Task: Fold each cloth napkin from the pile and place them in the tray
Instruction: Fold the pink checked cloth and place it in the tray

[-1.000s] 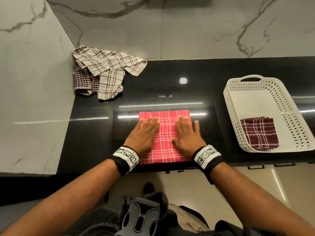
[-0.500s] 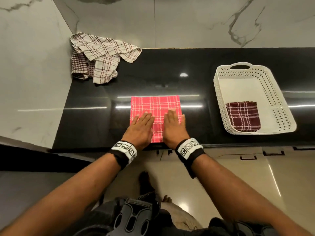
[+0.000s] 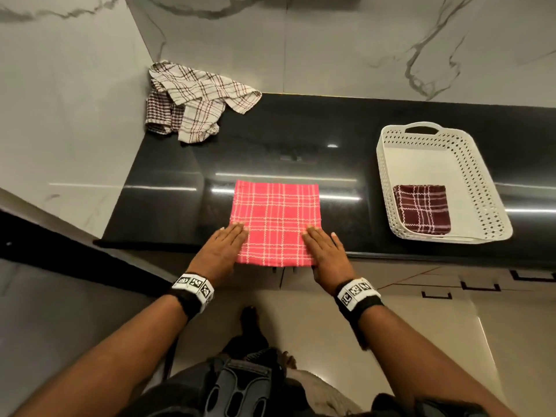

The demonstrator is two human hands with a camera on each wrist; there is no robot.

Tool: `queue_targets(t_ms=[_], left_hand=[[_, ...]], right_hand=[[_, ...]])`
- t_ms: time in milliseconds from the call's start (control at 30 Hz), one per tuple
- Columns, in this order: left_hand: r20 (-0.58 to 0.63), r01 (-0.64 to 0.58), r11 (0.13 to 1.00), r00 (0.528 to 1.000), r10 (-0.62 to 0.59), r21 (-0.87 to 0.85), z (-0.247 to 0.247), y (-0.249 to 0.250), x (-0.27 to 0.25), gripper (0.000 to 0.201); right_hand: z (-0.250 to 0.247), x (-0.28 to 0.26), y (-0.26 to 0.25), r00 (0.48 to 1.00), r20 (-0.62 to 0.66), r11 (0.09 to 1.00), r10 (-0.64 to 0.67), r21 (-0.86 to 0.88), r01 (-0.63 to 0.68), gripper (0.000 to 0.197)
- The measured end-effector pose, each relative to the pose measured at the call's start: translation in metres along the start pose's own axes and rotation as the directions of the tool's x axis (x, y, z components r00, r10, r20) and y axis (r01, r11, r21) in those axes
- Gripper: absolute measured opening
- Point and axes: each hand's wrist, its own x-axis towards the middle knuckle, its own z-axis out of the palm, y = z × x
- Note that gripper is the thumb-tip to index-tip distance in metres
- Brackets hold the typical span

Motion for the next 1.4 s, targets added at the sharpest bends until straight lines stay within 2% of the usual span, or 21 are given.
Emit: queue_targets(t_ms=[33, 67, 133, 233, 267, 300, 500, 633, 733, 833, 967, 1100, 1133, 1167, 1200, 1233, 1267, 1300, 1333, 1367, 1400], left_hand=[[-0.055, -0.010, 0.994, 0.998, 0.004, -0.107, 0.001, -0.002, -0.005, 0.088], [-0.078, 0.023, 0.973, 0.996, -0.042, -0.231, -0.004, -0.002, -0.011, 0.083], [-0.051, 0.162, 0.882, 0.977, -0.205, -0.442, -0.021, 0.000, -0.015, 0.062], [-0.076, 0.308, 0.736, 0.896, -0.437, -0.604, -0.038, 0.002, -0.001, 0.013], [-0.070, 0.330, 0.699, 0.876, -0.477, -0.634, -0.040, -0.001, 0.008, 0.009], [-0.065, 0.336, 0.684, 0.870, -0.489, -0.647, -0.040, -0.003, 0.017, 0.014], [0.073, 0.476, 0.681, 0.844, -0.531, -0.556, -0.033, -0.016, 0.060, 0.030], [0.096, 0.528, 0.742, 0.836, -0.541, -0.413, -0.032, -0.020, 0.074, 0.032], [0.121, 0.557, 0.739, 0.821, -0.557, -0.378, -0.033, -0.020, 0.080, 0.034], [0.111, 0.567, 0.751, 0.817, -0.567, -0.339, -0.034, -0.019, 0.085, 0.035], [0.140, 0.607, 0.721, 0.788, -0.599, -0.335, -0.037, -0.019, 0.089, 0.036], [0.098, 0.624, 0.682, 0.761, -0.642, -0.381, -0.043, -0.014, 0.090, 0.034], [0.024, 0.593, 0.701, 0.770, -0.638, -0.397, -0.044, -0.010, 0.088, 0.031], [-0.094, 0.527, 0.755, 0.793, -0.602, -0.389, -0.045, -0.007, 0.086, 0.027], [-0.212, 0.433, 0.835, 0.830, -0.516, -0.340, -0.045, -0.002, 0.084, 0.024], [-0.289, 0.323, 0.910, 0.873, -0.393, -0.261, -0.044, 0.004, 0.083, 0.024], [-0.315, 0.211, 0.963, 0.914, -0.255, -0.168, -0.040, 0.012, 0.085, 0.029], [-0.292, 0.099, 0.991, 0.949, -0.120, -0.087, -0.035, 0.019, 0.087, 0.038], [-0.231, 0.015, 0.999, 0.973, -0.021, -0.030, -0.029, 0.026, 0.091, 0.046], [-0.150, -0.031, 0.999, 0.988, 0.032, 0.009, -0.021, 0.029, 0.095, 0.052], [-0.064, -0.037, 0.999, 0.997, 0.039, 0.040, -0.015, 0.029, 0.098, 0.057]], right_hand=[[0.001, -0.006, 0.003, 0.999, -0.040, 0.997, 0.002, 0.075, 0.001, 0.074], [0.001, -0.010, 0.006, 0.997, -0.078, 0.987, 0.021, 0.161, -0.008, 0.066], [-0.008, -0.011, 0.007, 0.985, -0.096, 0.931, 0.140, 0.351, -0.098, 0.050], [-0.033, 0.005, -0.001, 0.945, -0.052, 0.773, 0.324, 0.591, -0.233, 0.017], [-0.038, 0.014, -0.003, 0.930, -0.033, 0.727, 0.366, 0.634, -0.264, 0.015], [-0.041, 0.024, -0.005, 0.914, -0.022, 0.707, 0.404, 0.642, -0.297, 0.019], [-0.030, 0.065, -0.004, 0.807, -0.014, 0.726, 0.590, 0.447, -0.523, 0.031], [-0.032, 0.074, -0.010, 0.780, -0.016, 0.749, 0.626, 0.292, -0.595, 0.032], [-0.035, 0.078, -0.011, 0.767, -0.007, 0.747, 0.641, 0.232, -0.622, 0.033], [-0.039, 0.083, -0.010, 0.781, -0.022, 0.774, 0.624, 0.152, -0.615, 0.033], [-0.041, 0.084, -0.012, 0.787, -0.009, 0.785, 0.617, 0.073, -0.615, 0.032], [-0.046, 0.087, -0.011, 0.761, -0.012, 0.755, 0.649, 0.136, -0.642, 0.025], [-0.047, 0.087, -0.010, 0.752, -0.022, 0.742, 0.659, 0.181, -0.646, 0.023], [-0.048, 0.086, -0.013, 0.747, -0.042, 0.737, 0.664, 0.210, -0.643, 0.023], [-0.048, 0.084, -0.016, 0.766, -0.103, 0.770, 0.634, 0.177, -0.613, 0.025], [-0.049, 0.082, -0.022, 0.811, -0.163, 0.826, 0.562, 0.076, -0.558, 0.030], [-0.048, 0.081, -0.029, 0.862, -0.191, 0.875, 0.469, -0.032, -0.483, 0.037], [-0.046, 0.082, -0.037, 0.914, -0.176, 0.919, 0.365, -0.085, -0.384, 0.043], [-0.043, 0.085, -0.043, 0.960, -0.101, 0.961, 0.262, -0.066, -0.269, 0.050], [-0.038, 0.089, -0.047, 0.984, 0.008, 0.984, 0.176, -0.029, -0.176, 0.057], [-0.033, 0.094, -0.047, 0.983, 0.139, 0.993, 0.122, -0.014, -0.121, 0.064]])
